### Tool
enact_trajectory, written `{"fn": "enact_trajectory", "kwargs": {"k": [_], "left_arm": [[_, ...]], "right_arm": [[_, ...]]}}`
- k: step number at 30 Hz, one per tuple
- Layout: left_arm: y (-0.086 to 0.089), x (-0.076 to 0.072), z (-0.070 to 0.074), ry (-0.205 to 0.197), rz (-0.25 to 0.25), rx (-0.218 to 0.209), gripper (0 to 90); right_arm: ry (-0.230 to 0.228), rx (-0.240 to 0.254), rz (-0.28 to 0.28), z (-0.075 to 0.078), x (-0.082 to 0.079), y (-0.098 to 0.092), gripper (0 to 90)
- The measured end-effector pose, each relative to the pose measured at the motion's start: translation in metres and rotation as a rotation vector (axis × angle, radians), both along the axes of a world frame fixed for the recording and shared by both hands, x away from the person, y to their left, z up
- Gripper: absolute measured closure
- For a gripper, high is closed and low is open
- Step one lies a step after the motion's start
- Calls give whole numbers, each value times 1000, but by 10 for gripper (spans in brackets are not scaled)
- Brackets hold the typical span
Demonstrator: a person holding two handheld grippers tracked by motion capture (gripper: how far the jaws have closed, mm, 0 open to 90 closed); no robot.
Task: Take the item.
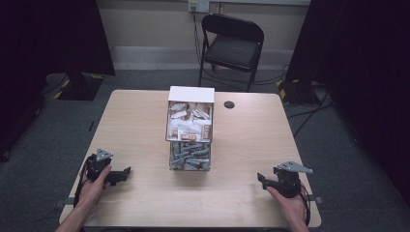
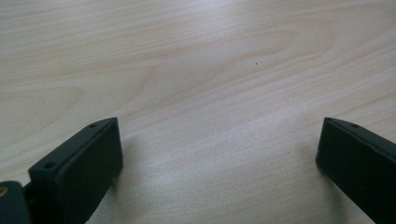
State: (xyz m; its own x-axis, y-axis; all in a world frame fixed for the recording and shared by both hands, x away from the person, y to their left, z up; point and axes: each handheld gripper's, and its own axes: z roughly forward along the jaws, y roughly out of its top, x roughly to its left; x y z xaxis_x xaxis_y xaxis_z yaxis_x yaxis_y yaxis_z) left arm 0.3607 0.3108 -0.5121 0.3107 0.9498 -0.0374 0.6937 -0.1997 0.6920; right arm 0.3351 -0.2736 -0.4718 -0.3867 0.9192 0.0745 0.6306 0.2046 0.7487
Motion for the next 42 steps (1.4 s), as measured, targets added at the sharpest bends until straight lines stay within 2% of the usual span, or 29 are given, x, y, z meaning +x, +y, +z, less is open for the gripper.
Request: {"fn": "enact_trajectory", "kwargs": {"k": [3,8,11,12,16,17,18,21,22,27,29,32,36,42], "left_arm": [[0,0,0,1,-2,5,1],[0,0,0,0,1,1,1],[0,0,0,-1,1,1,1],[0,0,0,1,-1,5,1],[0,0,0,1,-1,5,1],[0,1,0,3,-7,-1,0],[0,1,0,3,-7,-1,0],[1,1,0,4,-13,4,0],[1,1,0,2,-11,-1,0],[0,1,0,2,-9,-1,0],[0,1,0,3,-9,0,0],[0,1,0,1,-9,1,1],[0,1,0,1,-8,4,1],[0,1,0,0,-8,1,1]], "right_arm": [[-7,-3,16,4,-1,2,312],[-26,53,66,15,-4,9,365],[-33,68,87,18,-5,14,379],[-36,77,112,22,-6,18,403],[-43,91,154,27,-8,25,432],[-31,103,185,30,-10,30,442],[-31,103,185,30,-10,30,442],[-27,98,230,34,-12,37,448],[-28,103,256,37,-13,43,444],[-43,114,313,47,-13,59,460],[-47,117,321,50,-12,63,462],[-59,113,371,56,-9,80,490],[-51,124,427,57,-5,103,513],[-54,150,478,59,1,124,559]]}}
